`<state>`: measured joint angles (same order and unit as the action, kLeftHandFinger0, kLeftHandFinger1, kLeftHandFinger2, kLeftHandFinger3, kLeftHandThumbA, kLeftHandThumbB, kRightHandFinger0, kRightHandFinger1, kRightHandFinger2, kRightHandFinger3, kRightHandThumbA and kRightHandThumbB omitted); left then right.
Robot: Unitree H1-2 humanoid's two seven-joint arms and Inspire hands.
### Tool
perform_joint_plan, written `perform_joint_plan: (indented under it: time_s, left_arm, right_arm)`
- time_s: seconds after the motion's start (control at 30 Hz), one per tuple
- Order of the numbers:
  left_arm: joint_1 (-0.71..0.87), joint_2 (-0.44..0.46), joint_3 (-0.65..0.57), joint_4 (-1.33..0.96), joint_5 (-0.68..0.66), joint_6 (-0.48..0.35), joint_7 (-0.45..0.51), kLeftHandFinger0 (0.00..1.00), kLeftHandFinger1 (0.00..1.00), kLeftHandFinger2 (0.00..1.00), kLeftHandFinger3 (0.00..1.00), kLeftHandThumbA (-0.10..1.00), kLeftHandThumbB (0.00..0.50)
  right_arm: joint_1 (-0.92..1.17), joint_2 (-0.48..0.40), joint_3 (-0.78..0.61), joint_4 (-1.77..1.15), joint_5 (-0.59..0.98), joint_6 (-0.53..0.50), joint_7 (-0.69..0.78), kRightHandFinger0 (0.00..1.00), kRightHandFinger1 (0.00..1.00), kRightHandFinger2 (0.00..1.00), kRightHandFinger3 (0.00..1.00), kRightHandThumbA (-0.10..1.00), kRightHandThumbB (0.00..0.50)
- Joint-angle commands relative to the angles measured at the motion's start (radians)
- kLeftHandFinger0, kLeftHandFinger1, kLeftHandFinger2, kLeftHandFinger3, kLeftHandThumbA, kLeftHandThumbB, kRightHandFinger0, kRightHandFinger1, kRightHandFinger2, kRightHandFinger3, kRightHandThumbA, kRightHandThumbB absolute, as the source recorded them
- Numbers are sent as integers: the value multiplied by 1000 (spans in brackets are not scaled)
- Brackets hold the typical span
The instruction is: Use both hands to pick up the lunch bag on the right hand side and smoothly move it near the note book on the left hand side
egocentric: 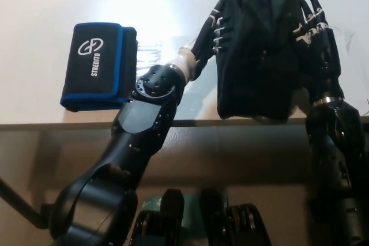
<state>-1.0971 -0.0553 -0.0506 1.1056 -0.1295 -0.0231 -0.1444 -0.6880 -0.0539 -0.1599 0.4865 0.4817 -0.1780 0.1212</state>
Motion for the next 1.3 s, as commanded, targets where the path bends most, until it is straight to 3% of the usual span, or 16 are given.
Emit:
perform_joint_plan:
  time_s: [0.0, 0.13, 0.23, 0.3, 0.4, 0.47, 0.63, 0.73, 0.83, 1.0, 1.27]
  left_arm:
    - [-75, -23, 7, 46, 8, -113, -38, 1000, 1000, 1000, 1000, 1000, 423]
    - [-77, -31, 7, 67, 15, -141, -38, 1000, 1000, 1000, 1000, 1000, 440]
    - [-66, -28, 10, 53, 16, -162, -29, 1000, 1000, 1000, 1000, 1000, 398]
    - [-59, -21, 9, 43, 19, -175, -33, 1000, 1000, 1000, 1000, 1000, 397]
    - [-39, -3, 4, -1, 32, -156, -19, 1000, 1000, 1000, 1000, 1000, 400]
    - [-26, 8, 5, -29, 44, -139, 17, 1000, 1000, 1000, 1000, 1000, 447]
    - [4, 39, 9, -92, 35, -118, -22, 1000, 1000, 1000, 1000, 1000, 450]
    - [30, 56, 20, -160, 32, -74, 3, 1000, 1000, 1000, 1000, 1000, 469]
    - [63, 65, 61, -227, 2, -52, 29, 1000, 1000, 1000, 1000, 1000, 465]
    - [110, 96, 56, -324, 38, -50, 18, 1000, 1000, 1000, 1000, 1000, 413]
    - [138, 121, 68, -413, 18, -31, 4, 1000, 1000, 1000, 1000, 1000, 431]
  right_arm:
    - [-83, 29, -2, 27, -28, -74, 16, 1000, 1000, 1000, 1000, 1000, 357]
    - [-98, 58, 3, 64, -19, -92, 34, 1000, 1000, 1000, 1000, 1000, 346]
    - [-116, 78, 18, 109, -21, -113, 60, 1000, 1000, 1000, 1000, 1000, 338]
    - [-133, 86, 19, 139, -19, -125, 71, 1000, 1000, 1000, 1000, 1000, 341]
    - [-157, 103, 19, 175, -9, -133, 88, 1000, 1000, 1000, 1000, 1000, 349]
    - [-174, 115, 15, 203, -12, -136, 82, 1000, 1000, 1000, 1000, 1000, 355]
    - [-200, 133, 3, 255, -2, -157, 88, 1000, 1000, 1000, 1000, 1000, 342]
    - [-213, 147, 8, 274, -14, -168, 82, 1000, 1000, 1000, 1000, 1000, 351]
    - [-236, 161, 3, 310, 8, -157, 111, 1000, 1000, 1000, 1000, 1000, 350]
    - [-261, 180, 7, 358, -16, -187, 94, 1000, 1000, 1000, 1000, 1000, 326]
    - [-312, 197, -2, 433, -13, -215, 97, 1000, 1000, 1000, 1000, 1000, 337]
